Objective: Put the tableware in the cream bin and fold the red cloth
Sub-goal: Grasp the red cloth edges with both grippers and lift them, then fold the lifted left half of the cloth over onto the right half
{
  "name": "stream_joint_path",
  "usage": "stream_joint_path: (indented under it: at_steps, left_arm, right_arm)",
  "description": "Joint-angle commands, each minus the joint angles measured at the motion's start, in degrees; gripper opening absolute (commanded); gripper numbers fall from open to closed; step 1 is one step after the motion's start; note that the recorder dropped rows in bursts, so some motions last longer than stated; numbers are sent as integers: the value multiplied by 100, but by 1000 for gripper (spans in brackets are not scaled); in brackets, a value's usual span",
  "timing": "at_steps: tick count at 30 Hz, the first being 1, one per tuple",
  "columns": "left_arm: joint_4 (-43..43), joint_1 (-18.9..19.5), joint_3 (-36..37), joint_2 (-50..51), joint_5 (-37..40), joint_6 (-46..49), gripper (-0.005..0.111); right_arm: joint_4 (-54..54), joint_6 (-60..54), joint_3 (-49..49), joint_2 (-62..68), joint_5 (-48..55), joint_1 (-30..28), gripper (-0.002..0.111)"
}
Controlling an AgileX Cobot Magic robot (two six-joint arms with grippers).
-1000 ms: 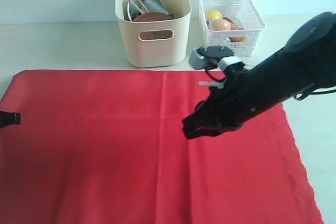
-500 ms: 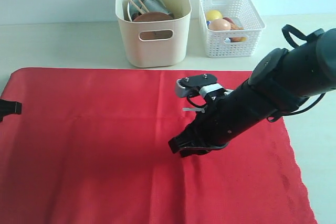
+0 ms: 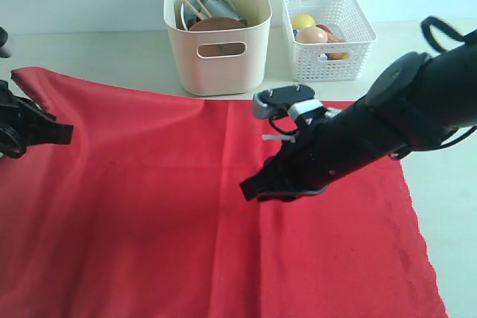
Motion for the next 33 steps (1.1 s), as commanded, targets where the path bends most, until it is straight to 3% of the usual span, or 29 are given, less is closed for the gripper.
stream_joint_path:
  at_steps: [1, 13, 22, 33]
  left_arm:
    - [-59, -567, -292, -247, 390, 17, 0]
    - [-84, -2434, -1823, -65, 696, 17, 0]
    - [-84, -3505, -2933, 1042, 924, 17, 0]
    - [-111, -4327, -4635, 2750, 978, -36, 0]
  right_arm:
    - [-494, 87, 16, -1005, -374, -96, 17]
    - [-2704, 1708, 16, -3867, -813, -1109, 17]
    - [-3623, 1926, 16, -5065, -645, -1267, 17]
    - [-6517, 4503, 16, -5404, -442, -1267, 17]
